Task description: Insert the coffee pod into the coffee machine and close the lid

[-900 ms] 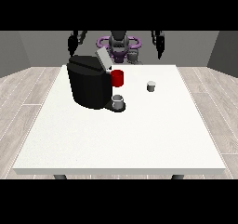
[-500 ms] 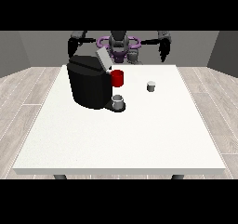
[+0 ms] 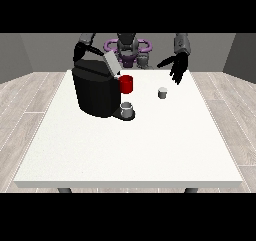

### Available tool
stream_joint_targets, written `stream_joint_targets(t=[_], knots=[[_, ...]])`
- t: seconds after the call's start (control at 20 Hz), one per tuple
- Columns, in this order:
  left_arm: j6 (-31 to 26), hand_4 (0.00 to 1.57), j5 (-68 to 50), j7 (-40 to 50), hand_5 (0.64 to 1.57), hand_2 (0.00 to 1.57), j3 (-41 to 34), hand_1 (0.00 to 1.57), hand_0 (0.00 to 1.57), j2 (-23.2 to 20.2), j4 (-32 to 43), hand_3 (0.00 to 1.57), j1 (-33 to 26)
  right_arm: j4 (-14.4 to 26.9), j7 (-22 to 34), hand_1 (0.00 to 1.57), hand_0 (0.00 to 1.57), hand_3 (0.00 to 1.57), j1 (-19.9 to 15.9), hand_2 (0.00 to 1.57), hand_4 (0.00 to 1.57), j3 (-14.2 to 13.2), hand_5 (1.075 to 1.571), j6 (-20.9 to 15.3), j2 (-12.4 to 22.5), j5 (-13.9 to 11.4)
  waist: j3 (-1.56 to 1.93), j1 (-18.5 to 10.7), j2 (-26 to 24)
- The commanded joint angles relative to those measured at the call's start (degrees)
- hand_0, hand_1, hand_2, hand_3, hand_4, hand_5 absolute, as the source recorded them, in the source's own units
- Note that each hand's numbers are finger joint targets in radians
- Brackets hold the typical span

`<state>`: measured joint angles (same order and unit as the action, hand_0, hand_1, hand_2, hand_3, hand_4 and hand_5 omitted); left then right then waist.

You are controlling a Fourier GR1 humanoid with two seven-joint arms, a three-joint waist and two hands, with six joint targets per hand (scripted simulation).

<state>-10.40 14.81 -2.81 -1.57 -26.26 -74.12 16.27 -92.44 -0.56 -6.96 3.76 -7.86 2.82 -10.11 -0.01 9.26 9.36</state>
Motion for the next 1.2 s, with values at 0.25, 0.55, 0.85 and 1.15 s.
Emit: stream_joint_targets(t=[0.25,0.55,0.85,1.15], knots=[[-3.16,0.0,5.62,-4.18,1.571,0.0,-0.18,0.0,0.0,-4.02,13.33,0.0,7.57,2.24,-2.2,0.0,0.0,0.0,0.31,0.0,0.0,1.56,1.571,-1.58,-2.75,-0.56,0.01,1.43,4.72],[3.84,0.0,12.83,-5.36,1.571,0.42,2.16,0.0,0.0,0.29,19.44,0.0,10.16,5.99,-1.23,0.0,0.0,0.0,-0.73,0.0,0.0,1.08,1.571,-2.91,-2.74,-2.73,0.0,0.43,4.51],[10.26,0.3,20.38,-2.85,1.571,0.92,6.67,0.84,0.84,4.73,19.37,0.76,13.1,10.55,1.93,0.0,0.0,0.0,-6.1,0.0,0.0,-1.98,1.571,-0.55,-2.36,0.64,0.02,-0.88,3.17],[13.52,0.41,26.81,-8.55,1.571,1.02,7.7,0.92,0.92,1.44,25.8,0.84,15.76,11.31,1.01,0.0,0.0,0.0,-8.26,0.0,0.0,-1.56,1.571,-1.44,-2.51,-0.83,0.0,-0.25,6.34]])
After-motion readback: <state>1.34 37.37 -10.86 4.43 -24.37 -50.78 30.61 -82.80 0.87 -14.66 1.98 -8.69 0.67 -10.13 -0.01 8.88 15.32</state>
